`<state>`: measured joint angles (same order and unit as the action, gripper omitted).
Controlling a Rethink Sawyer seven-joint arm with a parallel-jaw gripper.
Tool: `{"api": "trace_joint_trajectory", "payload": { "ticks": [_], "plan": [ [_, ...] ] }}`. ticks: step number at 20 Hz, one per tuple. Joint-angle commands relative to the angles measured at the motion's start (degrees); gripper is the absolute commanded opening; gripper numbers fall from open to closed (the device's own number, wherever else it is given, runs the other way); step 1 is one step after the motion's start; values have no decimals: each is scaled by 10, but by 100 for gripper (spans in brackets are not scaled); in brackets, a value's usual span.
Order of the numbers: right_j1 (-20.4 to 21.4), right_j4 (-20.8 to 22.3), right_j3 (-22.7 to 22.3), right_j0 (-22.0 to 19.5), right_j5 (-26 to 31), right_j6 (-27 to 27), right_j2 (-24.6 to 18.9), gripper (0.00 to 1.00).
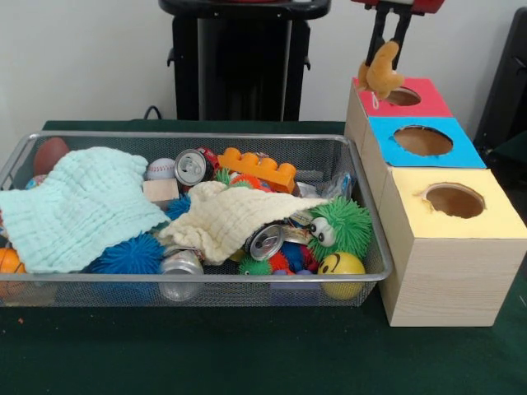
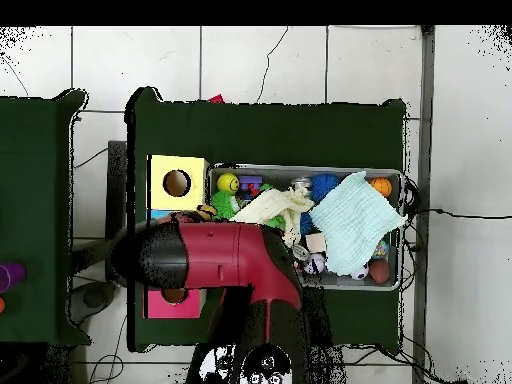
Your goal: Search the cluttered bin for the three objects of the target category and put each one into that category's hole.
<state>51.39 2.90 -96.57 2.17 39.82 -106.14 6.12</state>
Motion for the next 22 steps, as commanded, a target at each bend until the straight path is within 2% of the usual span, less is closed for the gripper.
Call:
{"api": "trace_joint_trajectory", "payload": {
  "ticks": [1,6,15,22],
  "plan": [
    [-15,-30,-46,12,14,-164,24,0],
    [-4,-44,-63,29,15,-167,33,0],
    [-10,-84,-157,35,-87,-158,19,0],
    [-12,-105,-178,39,-71,-140,18,0]
  ]
}}
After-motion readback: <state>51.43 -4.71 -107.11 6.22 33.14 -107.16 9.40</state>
